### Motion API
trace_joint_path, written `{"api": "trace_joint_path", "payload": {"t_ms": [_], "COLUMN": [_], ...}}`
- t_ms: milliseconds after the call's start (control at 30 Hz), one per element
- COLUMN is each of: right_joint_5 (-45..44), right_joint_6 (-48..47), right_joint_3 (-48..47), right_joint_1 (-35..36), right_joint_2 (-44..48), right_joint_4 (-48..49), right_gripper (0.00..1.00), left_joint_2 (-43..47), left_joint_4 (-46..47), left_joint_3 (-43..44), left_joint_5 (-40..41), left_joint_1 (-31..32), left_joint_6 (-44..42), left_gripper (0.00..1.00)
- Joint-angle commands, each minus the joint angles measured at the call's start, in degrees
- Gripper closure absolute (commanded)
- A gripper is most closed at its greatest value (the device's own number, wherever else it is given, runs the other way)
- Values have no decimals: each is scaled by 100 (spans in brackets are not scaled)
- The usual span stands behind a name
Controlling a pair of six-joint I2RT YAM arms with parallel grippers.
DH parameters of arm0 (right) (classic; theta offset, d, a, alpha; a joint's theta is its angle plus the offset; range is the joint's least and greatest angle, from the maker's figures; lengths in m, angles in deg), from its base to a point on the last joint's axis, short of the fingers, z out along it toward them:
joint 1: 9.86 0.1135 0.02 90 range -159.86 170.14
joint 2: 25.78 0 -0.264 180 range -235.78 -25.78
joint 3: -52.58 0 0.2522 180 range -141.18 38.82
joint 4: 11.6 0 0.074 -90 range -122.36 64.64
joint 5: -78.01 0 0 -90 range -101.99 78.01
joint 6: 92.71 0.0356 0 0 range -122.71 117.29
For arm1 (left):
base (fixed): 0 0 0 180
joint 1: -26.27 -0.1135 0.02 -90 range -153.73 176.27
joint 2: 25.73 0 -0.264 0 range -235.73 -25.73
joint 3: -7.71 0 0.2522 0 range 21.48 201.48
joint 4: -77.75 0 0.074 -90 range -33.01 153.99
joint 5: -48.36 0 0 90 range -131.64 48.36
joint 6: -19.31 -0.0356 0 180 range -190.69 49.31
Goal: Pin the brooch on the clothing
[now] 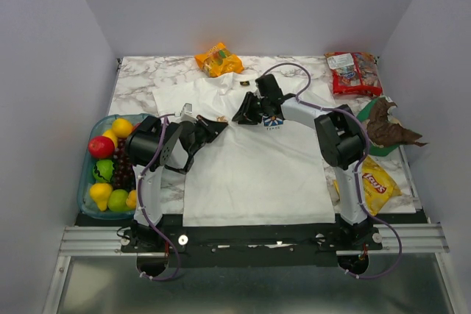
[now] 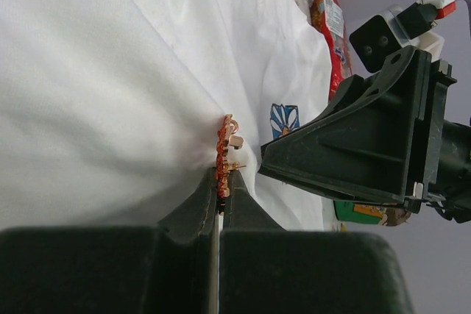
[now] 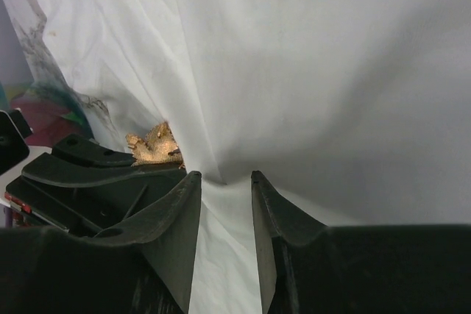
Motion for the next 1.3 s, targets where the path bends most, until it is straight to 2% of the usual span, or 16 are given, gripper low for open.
{"api": "trace_joint_path", "payload": {"t_ms": [0, 433, 733, 967, 1267], "right_joint_5": [195, 704, 766, 828, 863], "right_joint_6": [100, 382, 355, 329, 303], "right_joint_3": [69, 245, 298, 351, 395], "right_joint_1": [21, 21, 21, 4, -5], "right_joint_2": [-134, -160, -143, -134, -116], "right_joint_4": [224, 848, 892, 883, 883], "right_gripper": [61, 69, 70, 70, 70], "left_joint_2": [-133, -186, -203, -309, -160], "left_joint_4": [265, 274, 335, 748, 573], "left_joint_3": [51, 95, 112, 147, 227], "left_joint_5": [-110, -127, -215, -514, -637], "left_joint_1": [66, 136, 180, 180, 197], "left_joint_6": [30, 47, 47, 170, 47], "left_gripper": [100, 100, 100, 100, 100]}}
